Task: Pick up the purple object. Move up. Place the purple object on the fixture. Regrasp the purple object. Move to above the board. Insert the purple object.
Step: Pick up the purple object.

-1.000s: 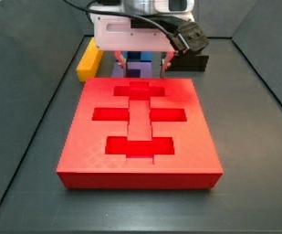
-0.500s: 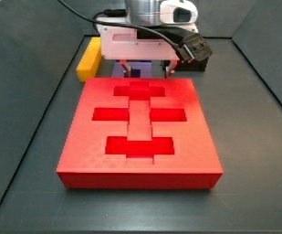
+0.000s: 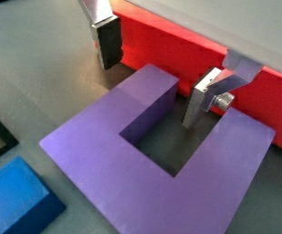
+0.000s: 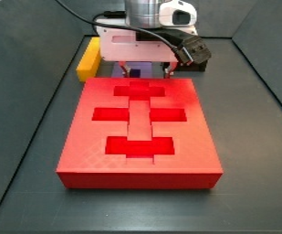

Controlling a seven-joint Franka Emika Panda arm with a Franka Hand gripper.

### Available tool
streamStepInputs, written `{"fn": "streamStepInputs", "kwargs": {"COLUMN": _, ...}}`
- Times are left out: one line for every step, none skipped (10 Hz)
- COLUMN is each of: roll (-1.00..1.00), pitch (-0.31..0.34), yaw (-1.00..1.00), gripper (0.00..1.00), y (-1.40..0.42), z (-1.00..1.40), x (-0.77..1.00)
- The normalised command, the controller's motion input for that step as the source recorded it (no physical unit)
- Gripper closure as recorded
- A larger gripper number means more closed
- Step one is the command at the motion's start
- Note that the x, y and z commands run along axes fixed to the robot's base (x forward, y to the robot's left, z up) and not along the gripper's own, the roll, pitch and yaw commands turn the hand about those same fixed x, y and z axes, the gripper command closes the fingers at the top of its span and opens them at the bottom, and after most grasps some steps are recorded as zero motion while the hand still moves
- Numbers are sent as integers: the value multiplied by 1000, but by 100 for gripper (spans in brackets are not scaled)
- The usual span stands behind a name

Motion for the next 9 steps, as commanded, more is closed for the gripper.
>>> {"fn": "streamStepInputs", "kwargs": {"roll": 127, "pitch": -99, "yaw": 0, "gripper": 0, "y": 0, "z": -280, "x": 0}}
{"fn": "streamStepInputs", "kwargs": {"roll": 0, "pitch": 0, "yaw": 0, "gripper": 0, "y": 0, "z": 0, "x": 0}}
{"fn": "streamStepInputs", "kwargs": {"roll": 0, "pitch": 0, "yaw": 0, "gripper": 100, "y": 0, "z": 0, "x": 0}}
{"fn": "streamStepInputs", "kwargs": {"roll": 0, "pitch": 0, "yaw": 0, "gripper": 100, "y": 0, "z": 0, "x": 0}}
{"fn": "streamStepInputs", "kwargs": {"roll": 0, "pitch": 0, "yaw": 0, "gripper": 100, "y": 0, "z": 0, "x": 0}}
{"fn": "streamStepInputs", "kwargs": {"roll": 0, "pitch": 0, "yaw": 0, "gripper": 100, "y": 0, "z": 0, "x": 0}}
{"fn": "streamStepInputs", "kwargs": {"roll": 0, "pitch": 0, "yaw": 0, "gripper": 100, "y": 0, "z": 0, "x": 0}}
{"fn": "streamStepInputs", "kwargs": {"roll": 0, "pitch": 0, "yaw": 0, "gripper": 100, "y": 0, "z": 0, "x": 0}}
{"fn": "streamStepInputs", "kwargs": {"roll": 0, "pitch": 0, "yaw": 0, "gripper": 100, "y": 0, "z": 0, "x": 0}}
